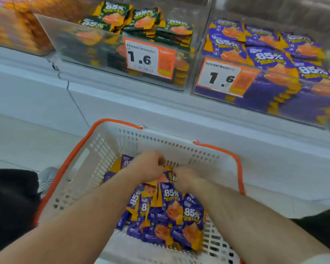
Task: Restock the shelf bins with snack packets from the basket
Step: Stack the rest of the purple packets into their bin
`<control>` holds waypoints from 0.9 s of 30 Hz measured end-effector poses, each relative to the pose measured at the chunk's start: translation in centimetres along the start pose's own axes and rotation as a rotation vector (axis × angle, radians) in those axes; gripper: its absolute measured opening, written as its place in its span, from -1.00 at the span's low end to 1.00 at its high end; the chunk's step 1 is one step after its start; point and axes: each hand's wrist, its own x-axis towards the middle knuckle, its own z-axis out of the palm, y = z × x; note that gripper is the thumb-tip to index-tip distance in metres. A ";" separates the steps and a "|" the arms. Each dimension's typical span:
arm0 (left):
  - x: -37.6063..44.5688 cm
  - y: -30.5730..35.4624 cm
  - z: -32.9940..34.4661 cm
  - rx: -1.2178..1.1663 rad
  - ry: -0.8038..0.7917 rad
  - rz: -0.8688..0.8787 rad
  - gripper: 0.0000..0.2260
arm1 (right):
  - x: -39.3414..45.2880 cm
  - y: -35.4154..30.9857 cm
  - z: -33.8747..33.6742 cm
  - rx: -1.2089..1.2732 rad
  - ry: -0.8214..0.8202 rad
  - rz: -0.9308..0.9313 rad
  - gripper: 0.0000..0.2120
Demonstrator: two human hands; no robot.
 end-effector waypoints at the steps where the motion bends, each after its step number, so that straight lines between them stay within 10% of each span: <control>1: 0.2 -0.4 0.2 -0.002 -0.013 -0.009 -0.68 | 0.9 0.1 1.8 -0.015 -0.057 0.039 -0.44; 4: 0.8 -1.2 0.7 -0.031 -0.018 -0.019 -0.69 | 1.8 0.2 5.2 -0.068 -0.166 0.116 0.06; 10: 1.6 -1.9 1.4 -0.072 -0.032 -0.061 -0.71 | 2.2 0.2 6.5 -0.079 -0.071 0.110 0.14; 15: 1.3 -2.0 1.9 -0.097 -0.052 -0.091 -0.71 | 1.7 -0.1 5.8 -0.033 0.021 0.088 -0.05; 19: 0.3 -2.0 2.0 -0.172 -0.040 -0.152 -0.58 | 0.7 -0.7 3.6 0.323 -0.038 -0.041 -0.68; 27: -1.1 0.4 -2.4 -0.629 0.227 -0.145 -0.45 | -3.6 -0.8 -9.4 0.543 0.340 -0.198 -0.72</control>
